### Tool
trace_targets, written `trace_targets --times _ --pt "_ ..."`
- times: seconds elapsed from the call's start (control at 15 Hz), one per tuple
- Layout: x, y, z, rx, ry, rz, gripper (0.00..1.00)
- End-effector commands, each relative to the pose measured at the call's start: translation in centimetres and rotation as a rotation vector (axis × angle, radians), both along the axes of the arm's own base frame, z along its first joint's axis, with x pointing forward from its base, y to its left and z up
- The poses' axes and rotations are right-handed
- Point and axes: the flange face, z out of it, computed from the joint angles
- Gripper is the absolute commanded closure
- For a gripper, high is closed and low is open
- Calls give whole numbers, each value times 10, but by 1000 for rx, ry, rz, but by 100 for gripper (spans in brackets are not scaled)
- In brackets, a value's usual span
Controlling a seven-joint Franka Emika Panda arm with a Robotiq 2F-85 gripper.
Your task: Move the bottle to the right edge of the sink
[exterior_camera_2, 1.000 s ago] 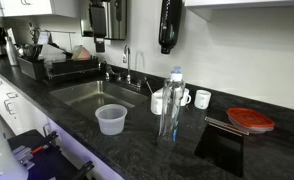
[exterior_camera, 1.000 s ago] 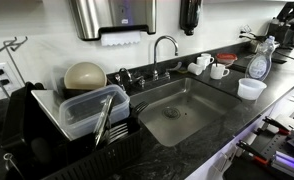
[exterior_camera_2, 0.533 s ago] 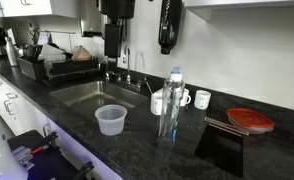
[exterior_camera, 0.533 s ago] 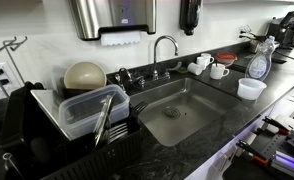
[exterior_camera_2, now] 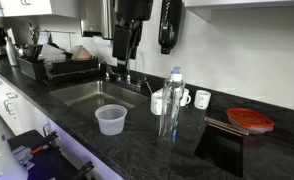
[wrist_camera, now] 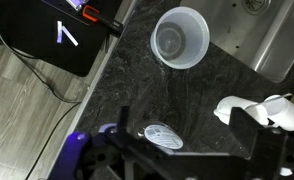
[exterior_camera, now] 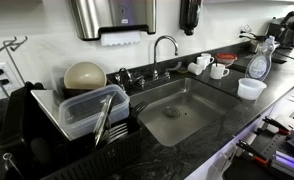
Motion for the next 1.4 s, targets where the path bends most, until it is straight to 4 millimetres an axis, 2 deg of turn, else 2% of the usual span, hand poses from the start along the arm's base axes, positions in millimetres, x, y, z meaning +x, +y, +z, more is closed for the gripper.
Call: trace_targets --times 0.0,0.13,0.33,0.53,0.73,0.93,1.0,1.07,1.33 --pt "0 0 1 1 1 0 0" --pt "3 -2 -2 29 7 -29 0" --pt "5 -22 -10 131 -14 -190 0" --pt "-7 -61 -18 200 -34 -342 0" --pt "-29 -104 -25 246 -69 -508 0" --pt "-43 -129 -36 310 -92 -669 0" --pt "-44 -134 -40 336 -102 -719 0" --pt "-48 -124 -37 302 -93 -635 0" --pt "-46 -125 -38 305 -92 -638 0"
